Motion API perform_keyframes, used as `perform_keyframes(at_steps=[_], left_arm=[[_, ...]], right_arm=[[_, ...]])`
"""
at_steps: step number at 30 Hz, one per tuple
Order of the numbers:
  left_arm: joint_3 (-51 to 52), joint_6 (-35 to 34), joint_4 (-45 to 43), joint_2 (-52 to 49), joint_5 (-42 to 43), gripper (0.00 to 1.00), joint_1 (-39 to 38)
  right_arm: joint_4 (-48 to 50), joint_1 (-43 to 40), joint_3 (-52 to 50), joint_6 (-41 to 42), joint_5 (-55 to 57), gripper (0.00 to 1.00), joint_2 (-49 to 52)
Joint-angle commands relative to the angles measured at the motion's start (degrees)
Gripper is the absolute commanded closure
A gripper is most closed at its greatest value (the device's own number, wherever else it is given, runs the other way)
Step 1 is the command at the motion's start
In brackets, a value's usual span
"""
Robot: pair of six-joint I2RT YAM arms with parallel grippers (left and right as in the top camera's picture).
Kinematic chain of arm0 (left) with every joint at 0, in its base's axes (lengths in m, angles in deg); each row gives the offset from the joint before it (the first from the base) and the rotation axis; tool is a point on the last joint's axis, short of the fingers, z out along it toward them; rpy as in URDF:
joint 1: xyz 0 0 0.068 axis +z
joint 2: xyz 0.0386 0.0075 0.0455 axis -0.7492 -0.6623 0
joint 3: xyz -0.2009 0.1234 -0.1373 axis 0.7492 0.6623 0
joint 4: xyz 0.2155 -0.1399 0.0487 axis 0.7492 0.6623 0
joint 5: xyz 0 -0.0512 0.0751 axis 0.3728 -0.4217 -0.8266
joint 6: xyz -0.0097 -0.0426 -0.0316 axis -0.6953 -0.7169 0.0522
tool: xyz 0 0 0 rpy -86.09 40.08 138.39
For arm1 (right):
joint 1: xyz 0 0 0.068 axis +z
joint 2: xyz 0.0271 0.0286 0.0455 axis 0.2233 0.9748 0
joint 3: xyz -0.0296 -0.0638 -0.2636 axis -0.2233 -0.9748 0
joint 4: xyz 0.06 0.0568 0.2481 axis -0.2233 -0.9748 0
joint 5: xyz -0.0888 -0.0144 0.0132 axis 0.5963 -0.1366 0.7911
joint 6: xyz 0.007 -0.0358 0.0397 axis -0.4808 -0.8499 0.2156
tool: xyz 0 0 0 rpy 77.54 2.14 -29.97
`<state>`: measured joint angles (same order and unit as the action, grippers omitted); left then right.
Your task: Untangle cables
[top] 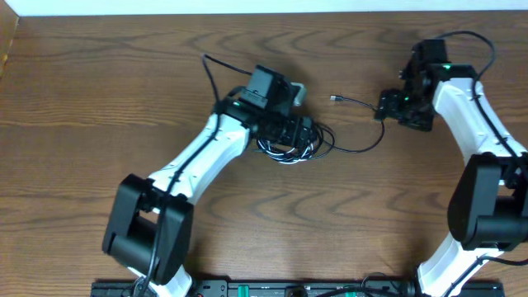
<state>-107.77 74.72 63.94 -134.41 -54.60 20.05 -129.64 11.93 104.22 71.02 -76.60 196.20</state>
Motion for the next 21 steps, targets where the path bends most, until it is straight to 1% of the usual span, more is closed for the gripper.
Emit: perform_keyframes(at_steps=[1,4,8,9,13,17,21], left_arm=[[-0.6,-0.5,-2.6,-2.3,-0.2,0.18,-3.2],[-0.6,-0.5,-4.7,-3.8,-3.7,0.21,-5.7],[-0.6,-0.5,-5.6,-5.1,-5.9,0.24,-7.8],[-0.6,-0.5,-5.9,-5.5,-6.9,0.27,-8.5],[-0.6,-0.7,-8.0,-7.1,-9.5,0.33,-10.6],[-0.6,-0.7,-9.9,-9.6,-9.9,0.33,-12.7],[-0.6,-0.7,-10.1,-10.0,-11.6,0.33,-13.1]], right_arm=[[0.0,-2.6,-0.2,-2.2,-3.3,0.23,0.5],[0.0,-3.1,-0.2,-2.2,-3.7,0.23,0.5],[-0.1,-3.1,-0.2,-2.2,-3.7,0.23,0.5],[0.0,-3.1,-0.2,-2.2,-3.7,0.23,0.5],[-0.1,-3.1,-0.2,-2.2,-3.7,0.23,0.5],[-0.3,-3.1,-0.2,-2.2,-3.7,0.23,0.5],[-0.2,-3.1,-0.2,-2.2,-3.7,0.23,0.5]])
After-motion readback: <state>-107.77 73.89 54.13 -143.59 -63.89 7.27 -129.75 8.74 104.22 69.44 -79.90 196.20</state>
